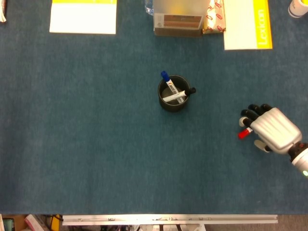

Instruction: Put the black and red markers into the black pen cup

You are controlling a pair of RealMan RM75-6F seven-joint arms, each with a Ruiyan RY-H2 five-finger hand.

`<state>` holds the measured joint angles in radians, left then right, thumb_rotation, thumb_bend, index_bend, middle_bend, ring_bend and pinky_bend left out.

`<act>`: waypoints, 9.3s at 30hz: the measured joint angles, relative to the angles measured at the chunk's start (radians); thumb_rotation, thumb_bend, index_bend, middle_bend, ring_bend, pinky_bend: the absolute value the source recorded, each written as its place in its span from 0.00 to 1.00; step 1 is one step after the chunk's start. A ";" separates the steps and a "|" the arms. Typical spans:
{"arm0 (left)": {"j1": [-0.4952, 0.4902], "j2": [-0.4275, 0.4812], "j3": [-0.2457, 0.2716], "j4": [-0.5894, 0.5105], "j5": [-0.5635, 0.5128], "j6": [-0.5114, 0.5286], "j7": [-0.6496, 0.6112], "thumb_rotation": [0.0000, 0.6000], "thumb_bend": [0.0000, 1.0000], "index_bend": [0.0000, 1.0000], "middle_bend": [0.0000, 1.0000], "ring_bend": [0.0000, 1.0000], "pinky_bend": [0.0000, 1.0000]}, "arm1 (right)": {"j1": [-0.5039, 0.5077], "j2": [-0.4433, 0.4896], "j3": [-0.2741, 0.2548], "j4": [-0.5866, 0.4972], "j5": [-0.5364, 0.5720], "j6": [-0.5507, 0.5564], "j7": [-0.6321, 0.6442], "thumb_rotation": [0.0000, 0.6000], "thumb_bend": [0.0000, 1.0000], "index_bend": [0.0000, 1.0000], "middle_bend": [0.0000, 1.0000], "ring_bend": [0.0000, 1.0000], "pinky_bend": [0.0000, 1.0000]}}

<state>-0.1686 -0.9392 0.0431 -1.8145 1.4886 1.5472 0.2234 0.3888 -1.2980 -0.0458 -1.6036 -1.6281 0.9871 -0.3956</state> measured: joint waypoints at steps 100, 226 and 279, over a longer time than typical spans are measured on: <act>0.050 0.006 -0.075 -0.008 0.018 -0.073 -0.021 1.00 0.22 0.36 0.01 0.00 0.03 | 0.032 -0.161 -0.085 0.248 -0.043 0.057 -0.099 1.00 0.29 0.59 0.14 0.09 0.14; 0.044 0.014 -0.091 0.006 -0.055 -0.119 -0.053 1.00 0.22 0.37 0.01 0.00 0.03 | 0.257 -0.411 0.185 0.184 0.075 0.229 0.836 1.00 0.32 0.65 0.16 0.09 0.14; 0.024 -0.029 -0.104 0.052 -0.077 -0.145 -0.060 1.00 0.22 0.37 0.04 0.00 0.04 | -0.162 0.132 -0.051 -0.062 -0.143 0.603 -0.262 1.00 0.00 0.16 0.19 0.06 0.12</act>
<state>-0.1443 -0.9681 -0.0609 -1.7621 1.4112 1.4020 0.1630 0.2272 -1.1658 -0.0964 -1.6653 -1.7706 1.5898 -0.6577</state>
